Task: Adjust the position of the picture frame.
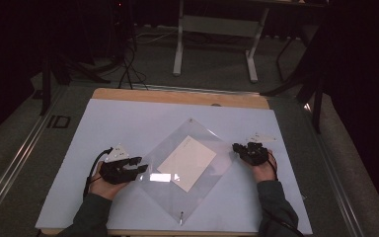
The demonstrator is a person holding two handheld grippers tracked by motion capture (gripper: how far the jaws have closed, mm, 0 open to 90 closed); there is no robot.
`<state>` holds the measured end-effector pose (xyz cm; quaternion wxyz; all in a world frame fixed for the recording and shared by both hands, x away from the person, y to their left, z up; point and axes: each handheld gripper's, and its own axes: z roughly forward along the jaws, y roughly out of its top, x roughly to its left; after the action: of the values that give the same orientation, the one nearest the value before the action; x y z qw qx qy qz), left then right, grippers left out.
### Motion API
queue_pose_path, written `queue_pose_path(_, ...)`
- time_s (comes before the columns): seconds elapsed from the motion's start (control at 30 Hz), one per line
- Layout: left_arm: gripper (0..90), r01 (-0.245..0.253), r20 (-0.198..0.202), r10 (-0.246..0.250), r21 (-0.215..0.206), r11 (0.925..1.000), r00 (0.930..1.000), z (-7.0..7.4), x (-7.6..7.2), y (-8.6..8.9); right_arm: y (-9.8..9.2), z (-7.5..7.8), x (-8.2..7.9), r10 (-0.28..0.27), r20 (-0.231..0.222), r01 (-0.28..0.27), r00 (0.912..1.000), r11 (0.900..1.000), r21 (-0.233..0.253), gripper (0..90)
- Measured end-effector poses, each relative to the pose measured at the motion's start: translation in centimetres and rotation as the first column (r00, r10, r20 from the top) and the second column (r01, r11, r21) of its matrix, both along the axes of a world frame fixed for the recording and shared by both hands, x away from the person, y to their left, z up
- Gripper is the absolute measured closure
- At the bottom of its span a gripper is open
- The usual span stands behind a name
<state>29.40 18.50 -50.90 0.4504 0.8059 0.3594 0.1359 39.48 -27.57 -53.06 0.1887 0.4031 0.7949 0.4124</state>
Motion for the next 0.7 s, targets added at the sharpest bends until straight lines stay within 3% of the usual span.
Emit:
queue_pose_path(0.1, 58.6, 0.017, 0.028, -0.017, 0.003, 0.9998, 0.9994, 0.3, -0.4, -0.5, 0.0, 0.0, 0.3, 0.001, -0.003, -0.001, 1.0, 1.0, 0.001, 85.3)
queue_pose_path(0.23, 58.4, 0.064, 0.03, -0.065, 0.009, 0.9979, 0.9974, 0.3, -1.0, -1.4, 0.2, 0.1, 0.7, 0.0, -0.008, 0.0, 1.0, 1.0, -0.001, 85.3)
queue_pose_path(0.33, 58.4, 0.1, 0.036, -0.1, 0.012, 0.9949, 0.9943, 0.3, -1.5, -2.1, 0.4, 0.1, 1.2, -0.002, -0.009, 0.002, 1.0, 1.0, -0.006, 85.4)
queue_pose_path(0.43, 58.2, 0.152, 0.034, -0.151, -0.011, 0.9883, 0.9879, 0.4, -2.0, -2.9, 0.6, 0.2, 1.7, -0.005, -0.016, 0.005, 0.9999, 1.0, -0.004, 85.4)
queue_pose_path(0.53, 58.1, 0.225, 0.038, -0.224, -0.011, 0.9743, 0.9738, 0.4, -2.9, -4.1, 0.7, 0.2, 2.0, -0.008, -0.018, 0.008, 0.9998, 1.0, -0.004, 85.4)
queue_pose_path(0.63, 57.5, 0.308, 0.043, -0.308, -0.001, 0.9514, 0.9505, 0.2, -3.9, -5.6, 0.9, 0.2, 2.3, -0.011, -0.021, 0.011, 0.9997, 1.0, -0.005, 85.4)
queue_pose_path(0.67, 57.3, 0.321, 0.049, -0.321, 0.008, 0.947, 0.9458, 0.2, -4.1, -5.9, 0.9, 0.2, 2.4, -0.014, -0.02, 0.014, 0.9997, 1.0, -0.003, 85.3)
queue_pose_path(0.7, 57.0, 0.347, 0.062, -0.347, 0.012, 0.9377, 0.9357, 0.1, -4.4, -6.2, 0.9, 0.2, 2.4, -0.015, -0.02, 0.015, 0.9997, 1.0, 0.0, 85.3)
